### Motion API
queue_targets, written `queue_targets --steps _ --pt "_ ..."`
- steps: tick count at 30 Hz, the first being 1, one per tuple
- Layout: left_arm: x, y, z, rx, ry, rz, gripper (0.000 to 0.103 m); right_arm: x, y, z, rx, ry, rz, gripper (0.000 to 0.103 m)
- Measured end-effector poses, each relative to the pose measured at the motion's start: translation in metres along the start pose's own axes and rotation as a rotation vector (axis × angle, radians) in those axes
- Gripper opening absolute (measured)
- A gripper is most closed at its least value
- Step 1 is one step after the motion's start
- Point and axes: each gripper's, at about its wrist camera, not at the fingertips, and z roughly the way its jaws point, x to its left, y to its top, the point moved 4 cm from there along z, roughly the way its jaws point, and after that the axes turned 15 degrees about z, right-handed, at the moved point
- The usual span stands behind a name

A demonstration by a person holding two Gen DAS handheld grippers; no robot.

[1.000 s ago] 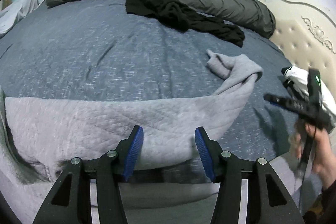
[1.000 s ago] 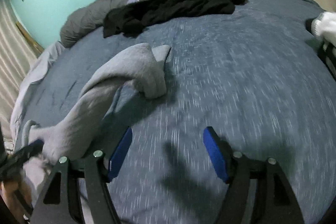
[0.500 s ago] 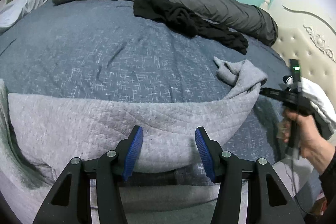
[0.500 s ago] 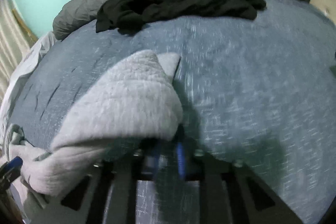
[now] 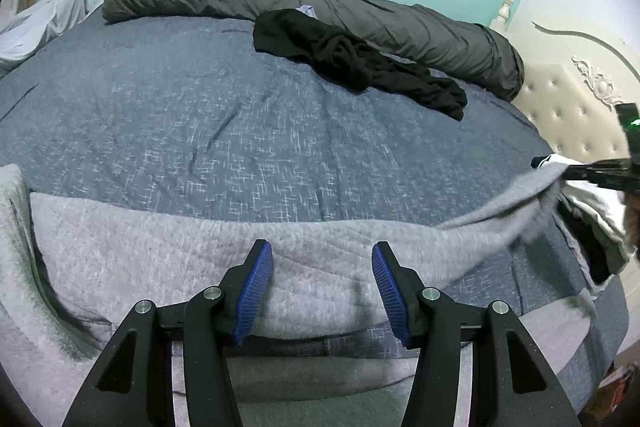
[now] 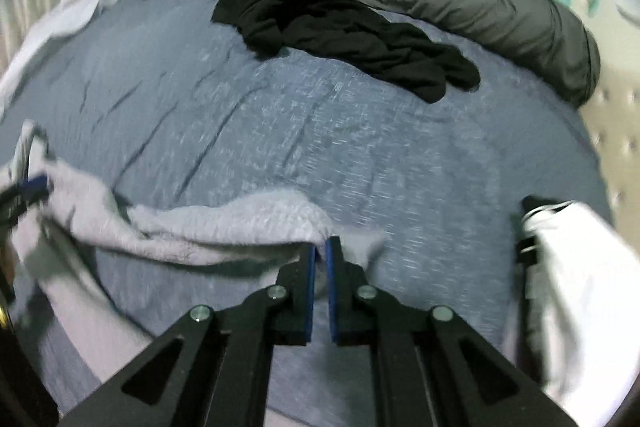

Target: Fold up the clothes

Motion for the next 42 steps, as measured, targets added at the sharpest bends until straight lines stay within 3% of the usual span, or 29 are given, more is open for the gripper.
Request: queue_targets --steps 2,4,7,13,15,19,24,26,33,36,41,42 --pt "0.001 -0.001 0.000 0.001 -0.001 -0.003 0.056 0.002 0.000 -0.011 0.032 -0.011 -0.050 0.003" --pt "0.002 -0.001 0.000 0.002 -0.004 -0.007 0.056 0.002 -0.004 -0.016 0.121 0.008 -0.079 0.003" --pt "0.002 0.000 -0.001 -0.002 -0.006 -0.003 0.056 -0.005 -0.005 -0.006 0.193 -0.069 -0.109 0.003" --pt "0.007 -0.002 -0.001 0.000 -0.003 -0.013 0.056 -0.038 0.002 0.031 0.118 -0.156 0.025 0.003" --pt "0.009 -0.002 0.001 0.002 -0.002 -0.015 0.056 -0.034 -0.008 0.038 0.114 -0.117 0.030 0.004" --pt "0.012 -0.002 0.002 0.001 -0.001 -0.022 0.056 -0.020 -0.033 0.048 0.135 -0.057 0.001 0.030" --pt "0.011 -0.004 0.000 0.002 -0.001 -0.023 0.056 -0.003 -0.063 0.060 0.161 0.019 -0.036 0.035" --pt "0.012 -0.004 0.000 0.002 -0.001 -0.022 0.056 0.003 -0.075 0.065 0.171 0.049 -0.051 0.046" --pt "0.014 -0.004 0.000 -0.002 0.003 -0.030 0.056 0.018 -0.107 0.081 0.190 0.117 -0.086 0.051" --pt "0.016 -0.004 0.000 -0.001 0.005 -0.036 0.056 0.020 -0.109 0.091 0.206 0.105 -0.109 0.051" --pt "0.018 -0.004 0.000 -0.001 0.004 -0.042 0.056 0.023 -0.107 0.088 0.192 0.080 -0.179 0.005" --pt "0.018 -0.004 0.000 -0.003 0.004 -0.041 0.056 0.023 -0.105 0.084 0.184 0.087 -0.182 0.004"
